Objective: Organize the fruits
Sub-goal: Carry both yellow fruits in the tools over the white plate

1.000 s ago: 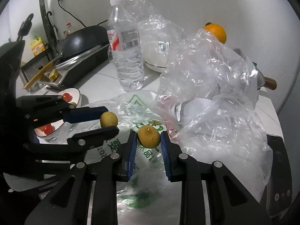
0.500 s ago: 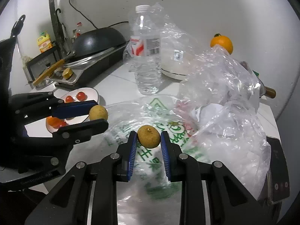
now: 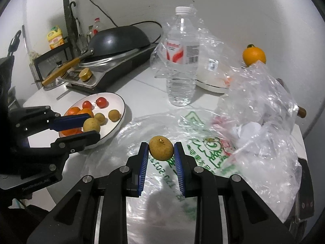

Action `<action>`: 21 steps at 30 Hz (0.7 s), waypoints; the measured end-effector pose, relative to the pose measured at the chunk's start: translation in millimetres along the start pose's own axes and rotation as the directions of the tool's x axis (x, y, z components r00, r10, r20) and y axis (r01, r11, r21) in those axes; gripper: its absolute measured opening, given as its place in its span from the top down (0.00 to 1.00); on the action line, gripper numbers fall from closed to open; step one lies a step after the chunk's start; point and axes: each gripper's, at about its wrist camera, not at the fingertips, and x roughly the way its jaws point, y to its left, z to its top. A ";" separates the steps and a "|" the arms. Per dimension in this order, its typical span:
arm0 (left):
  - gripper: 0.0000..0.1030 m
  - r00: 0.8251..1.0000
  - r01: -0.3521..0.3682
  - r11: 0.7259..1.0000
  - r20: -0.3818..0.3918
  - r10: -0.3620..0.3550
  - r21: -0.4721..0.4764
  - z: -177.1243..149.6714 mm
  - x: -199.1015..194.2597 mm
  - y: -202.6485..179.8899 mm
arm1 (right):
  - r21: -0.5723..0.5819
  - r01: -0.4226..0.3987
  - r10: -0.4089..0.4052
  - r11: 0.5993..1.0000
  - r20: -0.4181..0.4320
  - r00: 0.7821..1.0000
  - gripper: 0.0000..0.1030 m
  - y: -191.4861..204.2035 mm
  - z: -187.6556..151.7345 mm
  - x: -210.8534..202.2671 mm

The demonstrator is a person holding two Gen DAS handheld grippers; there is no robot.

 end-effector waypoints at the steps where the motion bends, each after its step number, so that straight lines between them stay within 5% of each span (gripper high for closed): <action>1: 0.74 1.000 -0.008 1.000 -0.001 0.008 -0.001 -2.0 0.5 2.8 | -0.005 0.001 -0.001 1.000 -0.003 1.000 0.73 2.7 1.3 1.3; 9: 0.74 0.998 -0.054 0.998 -0.038 0.052 -0.036 -16.7 14.8 28.1 | -0.015 0.012 -0.012 1.000 0.000 1.000 0.73 14.6 12.3 2.3; 21: 0.72 0.996 -0.025 0.998 -0.090 0.020 -0.054 -31.3 32.9 45.1 | -0.042 -0.005 0.006 0.999 0.028 1.000 0.73 38.8 29.9 8.5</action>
